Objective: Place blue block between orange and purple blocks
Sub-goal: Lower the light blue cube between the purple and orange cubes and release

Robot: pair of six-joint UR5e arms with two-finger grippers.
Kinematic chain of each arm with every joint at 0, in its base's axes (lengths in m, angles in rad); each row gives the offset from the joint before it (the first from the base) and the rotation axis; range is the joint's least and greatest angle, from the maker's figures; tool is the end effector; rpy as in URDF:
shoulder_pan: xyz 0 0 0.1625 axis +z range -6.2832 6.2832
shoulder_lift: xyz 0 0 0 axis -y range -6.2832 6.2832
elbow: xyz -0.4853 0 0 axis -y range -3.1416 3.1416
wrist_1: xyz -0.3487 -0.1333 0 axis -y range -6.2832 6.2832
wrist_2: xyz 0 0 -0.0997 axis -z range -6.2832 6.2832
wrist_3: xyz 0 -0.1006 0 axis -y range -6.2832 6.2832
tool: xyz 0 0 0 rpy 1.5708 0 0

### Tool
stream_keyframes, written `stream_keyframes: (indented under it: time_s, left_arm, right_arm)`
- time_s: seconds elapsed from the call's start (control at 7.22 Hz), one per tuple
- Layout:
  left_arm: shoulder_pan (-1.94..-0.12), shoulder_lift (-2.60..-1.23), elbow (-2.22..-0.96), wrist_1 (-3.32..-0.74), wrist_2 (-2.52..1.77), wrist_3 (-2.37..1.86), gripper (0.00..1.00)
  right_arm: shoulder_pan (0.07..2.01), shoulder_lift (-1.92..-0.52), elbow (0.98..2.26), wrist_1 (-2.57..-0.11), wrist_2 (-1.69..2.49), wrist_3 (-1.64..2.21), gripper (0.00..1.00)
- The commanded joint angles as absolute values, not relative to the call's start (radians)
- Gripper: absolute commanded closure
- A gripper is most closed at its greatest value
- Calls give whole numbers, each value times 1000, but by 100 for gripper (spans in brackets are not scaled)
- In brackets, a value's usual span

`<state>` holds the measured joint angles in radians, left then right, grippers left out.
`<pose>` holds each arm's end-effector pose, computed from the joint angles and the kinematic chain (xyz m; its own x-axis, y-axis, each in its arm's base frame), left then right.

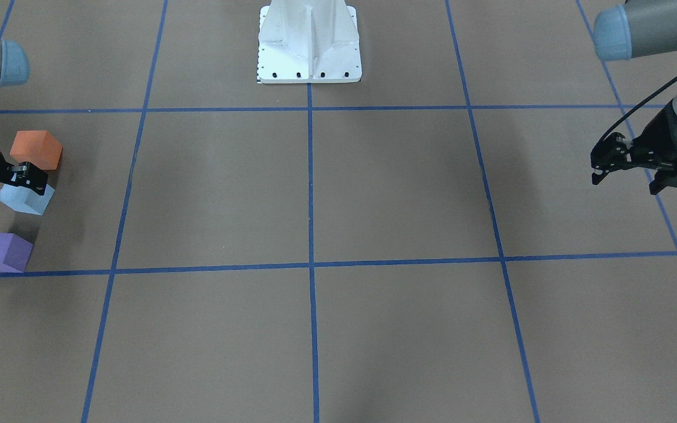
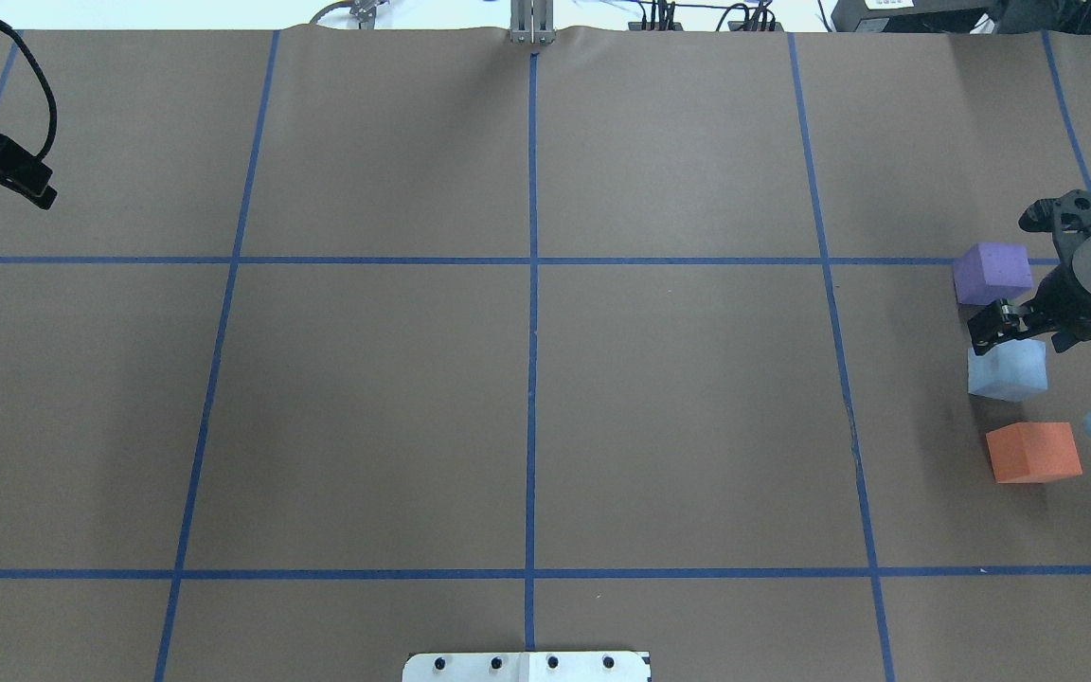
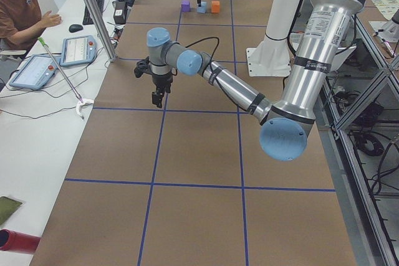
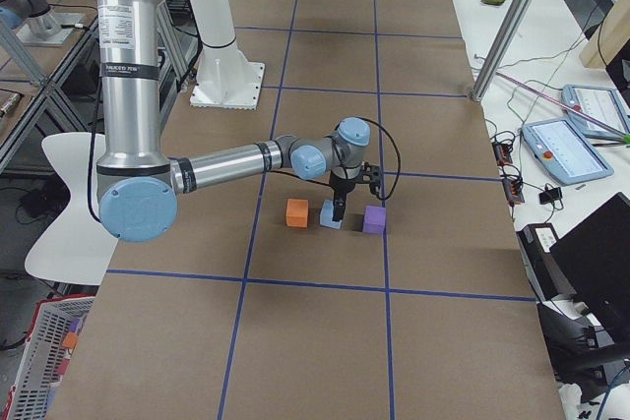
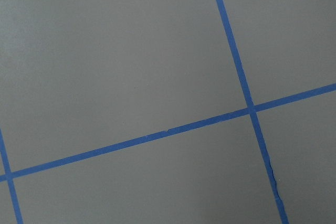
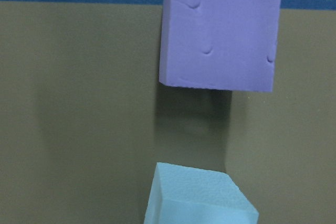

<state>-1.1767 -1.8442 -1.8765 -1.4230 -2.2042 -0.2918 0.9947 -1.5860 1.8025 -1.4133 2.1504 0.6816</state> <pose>0.1421 -0.5337 0.4709 0.7221 0.2739 -0.6352 -0.1473 0.9581 0.2457 -0.1832 -0.4256 0.6148 0.7797 0.0076 0.6261 0.0204 0.9991 -0.0375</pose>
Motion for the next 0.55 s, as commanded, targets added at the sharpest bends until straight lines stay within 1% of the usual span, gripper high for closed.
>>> stream_keyframes:
  time_s: [0.0,0.14,0.28,0.42]
  left_arm:
    - [-1184,-1841,-1887,-1416,-2209,-275,0]
    - [-1196,-1838,-1887,-1405,-2209,-224,0]
    - [-1231,-1815,-1885,-1388,-2210,-130,0]
    - [-1279,-1763,-1878,-1391,-2214,-24,0]
  right_arm:
    - [1104,-1621,1912,-1424,2163,651,0]
    - [1190,-1650,1928,-1425,2196,524,0]
    - [1285,-1673,1907,-1427,2262,370,0]
    - [1358,-1696,1889,-1427,2279,291,0]
